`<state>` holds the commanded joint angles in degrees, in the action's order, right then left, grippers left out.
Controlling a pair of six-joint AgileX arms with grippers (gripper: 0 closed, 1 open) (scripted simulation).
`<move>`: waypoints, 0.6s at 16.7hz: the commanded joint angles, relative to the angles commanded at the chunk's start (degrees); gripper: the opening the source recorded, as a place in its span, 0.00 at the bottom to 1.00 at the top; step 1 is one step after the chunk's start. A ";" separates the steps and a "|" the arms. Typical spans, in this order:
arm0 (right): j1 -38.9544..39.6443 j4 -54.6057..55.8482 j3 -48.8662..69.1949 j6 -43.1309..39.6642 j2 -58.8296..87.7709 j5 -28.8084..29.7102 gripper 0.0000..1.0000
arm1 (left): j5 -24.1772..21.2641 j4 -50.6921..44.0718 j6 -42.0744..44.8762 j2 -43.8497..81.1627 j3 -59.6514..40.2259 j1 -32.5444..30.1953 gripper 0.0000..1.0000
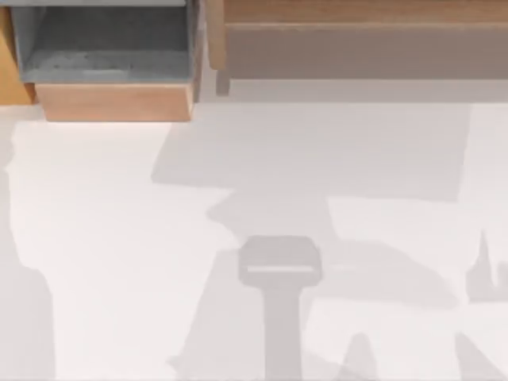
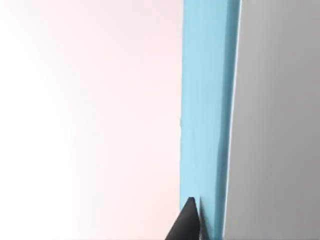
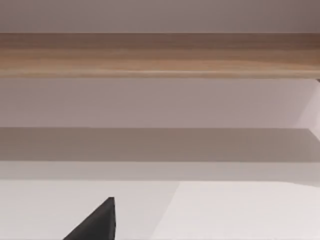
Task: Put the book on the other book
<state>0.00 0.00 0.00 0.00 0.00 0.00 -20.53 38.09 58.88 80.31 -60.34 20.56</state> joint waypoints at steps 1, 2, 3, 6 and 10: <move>0.00 0.00 0.00 0.00 0.00 0.00 1.00 | -1.57 -0.95 5.00 0.34 1.45 2.92 0.00; 0.00 0.00 0.00 0.00 0.00 0.00 1.00 | -3.06 -2.02 9.97 1.06 2.82 5.65 0.00; 0.00 0.00 0.00 0.00 0.00 0.00 1.00 | -4.46 -3.20 14.87 2.16 4.09 8.16 0.00; 0.00 0.00 0.00 0.00 0.00 0.00 1.00 | -8.13 -7.26 28.75 7.72 7.15 13.84 0.00; 0.00 0.00 0.00 0.00 0.00 0.00 1.00 | -11.97 -12.80 44.27 17.42 9.60 17.88 0.00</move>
<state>0.00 0.00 0.00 0.00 0.00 0.00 -32.51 25.29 103.15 97.73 -50.74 38.44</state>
